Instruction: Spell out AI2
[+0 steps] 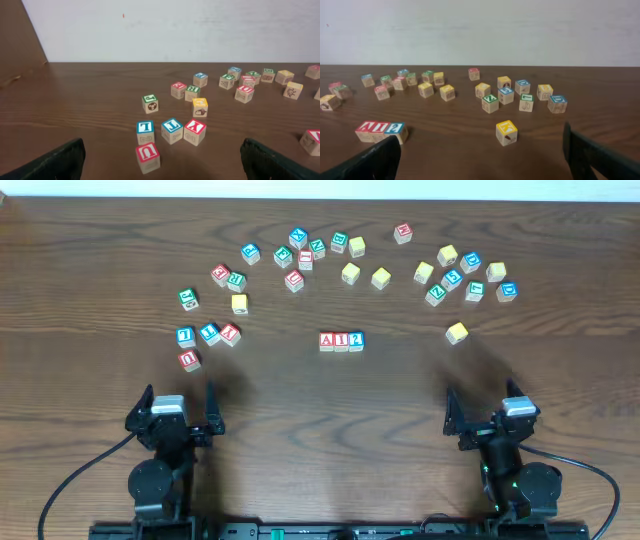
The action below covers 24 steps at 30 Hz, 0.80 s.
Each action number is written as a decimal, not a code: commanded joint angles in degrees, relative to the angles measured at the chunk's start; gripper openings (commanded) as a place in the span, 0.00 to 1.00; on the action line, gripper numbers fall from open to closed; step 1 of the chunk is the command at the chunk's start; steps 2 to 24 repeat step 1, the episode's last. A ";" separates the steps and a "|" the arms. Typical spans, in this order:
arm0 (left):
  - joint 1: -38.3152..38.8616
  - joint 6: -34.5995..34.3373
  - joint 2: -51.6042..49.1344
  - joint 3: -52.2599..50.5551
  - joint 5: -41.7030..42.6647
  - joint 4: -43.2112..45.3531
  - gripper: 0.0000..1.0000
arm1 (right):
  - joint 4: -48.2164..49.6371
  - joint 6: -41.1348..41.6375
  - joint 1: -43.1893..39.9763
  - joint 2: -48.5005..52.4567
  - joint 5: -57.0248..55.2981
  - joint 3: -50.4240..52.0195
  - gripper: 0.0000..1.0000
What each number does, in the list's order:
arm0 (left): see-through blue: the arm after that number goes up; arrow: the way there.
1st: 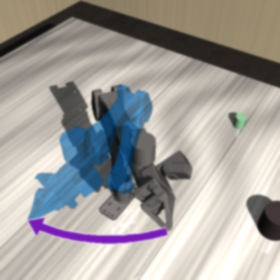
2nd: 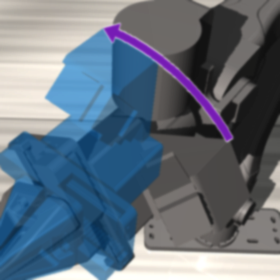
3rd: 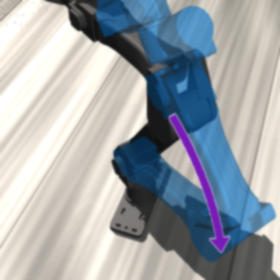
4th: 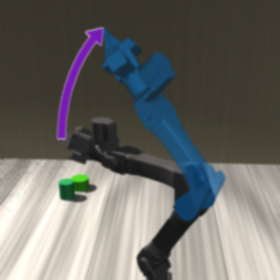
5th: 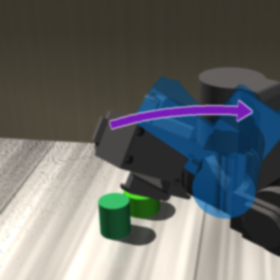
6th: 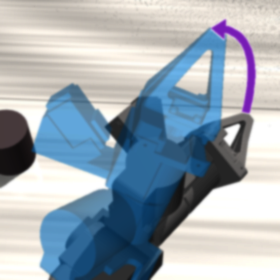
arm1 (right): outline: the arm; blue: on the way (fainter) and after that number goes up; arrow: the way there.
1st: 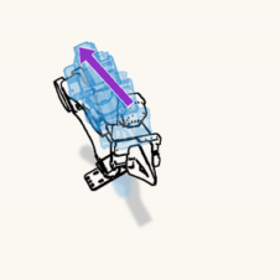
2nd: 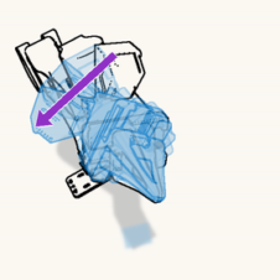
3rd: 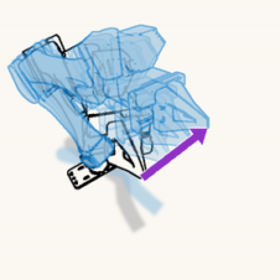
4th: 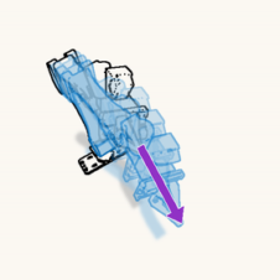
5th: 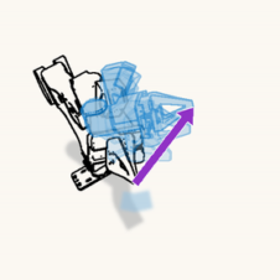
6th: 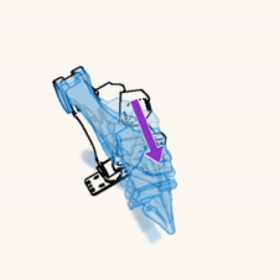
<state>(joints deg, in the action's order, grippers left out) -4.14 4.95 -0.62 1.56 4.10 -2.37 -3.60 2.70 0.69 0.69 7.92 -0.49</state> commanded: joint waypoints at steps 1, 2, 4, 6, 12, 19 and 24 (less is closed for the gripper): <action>-0.35 0.81 0.33 -1.33 -0.24 -1.38 0.98 | -0.07 -0.63 -0.22 -0.31 -0.24 0.17 0.99; -0.35 0.81 0.33 -1.33 -0.24 -1.38 0.98 | -0.07 -0.63 -0.22 -0.31 -0.24 0.17 0.99; -0.35 0.81 0.33 -1.33 -0.24 -1.38 0.98 | -0.07 -0.63 -0.22 -0.31 -0.24 0.17 0.99; -0.35 0.81 0.33 -1.33 -0.24 -1.38 0.98 | -0.07 -0.63 -0.22 -0.31 -0.24 0.17 0.99; -0.35 0.81 0.33 -1.33 -0.24 -1.38 0.98 | -0.07 -0.63 -0.22 -0.31 -0.24 0.17 0.99; -0.35 0.81 0.33 -1.33 -0.24 -1.38 0.98 | -0.07 -0.63 -0.22 -0.31 -0.24 0.17 0.99; -0.35 0.81 0.33 -1.33 -0.24 -1.38 0.98 | -0.07 -0.63 -0.22 -0.31 -0.24 0.17 0.99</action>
